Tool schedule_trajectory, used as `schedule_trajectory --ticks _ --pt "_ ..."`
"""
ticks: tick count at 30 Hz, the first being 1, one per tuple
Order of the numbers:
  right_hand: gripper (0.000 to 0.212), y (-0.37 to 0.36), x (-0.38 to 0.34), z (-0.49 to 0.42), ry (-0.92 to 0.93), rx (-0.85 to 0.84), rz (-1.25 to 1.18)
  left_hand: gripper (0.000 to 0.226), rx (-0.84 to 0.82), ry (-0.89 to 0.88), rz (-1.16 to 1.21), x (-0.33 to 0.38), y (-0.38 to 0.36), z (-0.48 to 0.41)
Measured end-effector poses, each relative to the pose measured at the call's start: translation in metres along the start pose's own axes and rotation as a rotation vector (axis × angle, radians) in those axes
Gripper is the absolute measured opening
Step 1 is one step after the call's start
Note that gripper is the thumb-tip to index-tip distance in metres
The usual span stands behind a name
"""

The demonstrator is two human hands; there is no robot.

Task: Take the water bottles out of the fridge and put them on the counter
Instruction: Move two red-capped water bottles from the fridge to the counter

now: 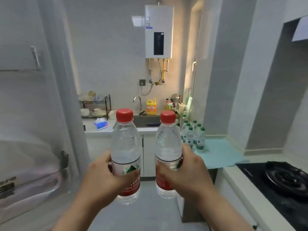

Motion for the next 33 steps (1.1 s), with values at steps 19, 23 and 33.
schedule_trajectory --ticks 19,23,33 --pt "0.044 0.142 0.237 -0.091 -0.314 0.258 0.203 0.047 -0.371 -0.077 -0.007 0.057 -0.309 -0.178" --pt "0.044 0.155 0.283 -0.113 -0.354 0.242 0.206 0.047 -0.376 -0.061 -0.026 0.059 -0.353 -0.206" --pt "0.047 0.184 0.428 -0.196 -0.351 0.094 0.229 0.048 -0.259 0.065 -0.086 0.052 -0.469 -0.279"
Point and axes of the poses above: each hand's wrist, its own z-axis away from the middle knuckle, its own y-axis out of the back of the hand, x = y × z, the point moved 8 cm from there along -z, towards the middle knuckle, and after that the axes turned 12 degrees about y, right-handed, at the moved point
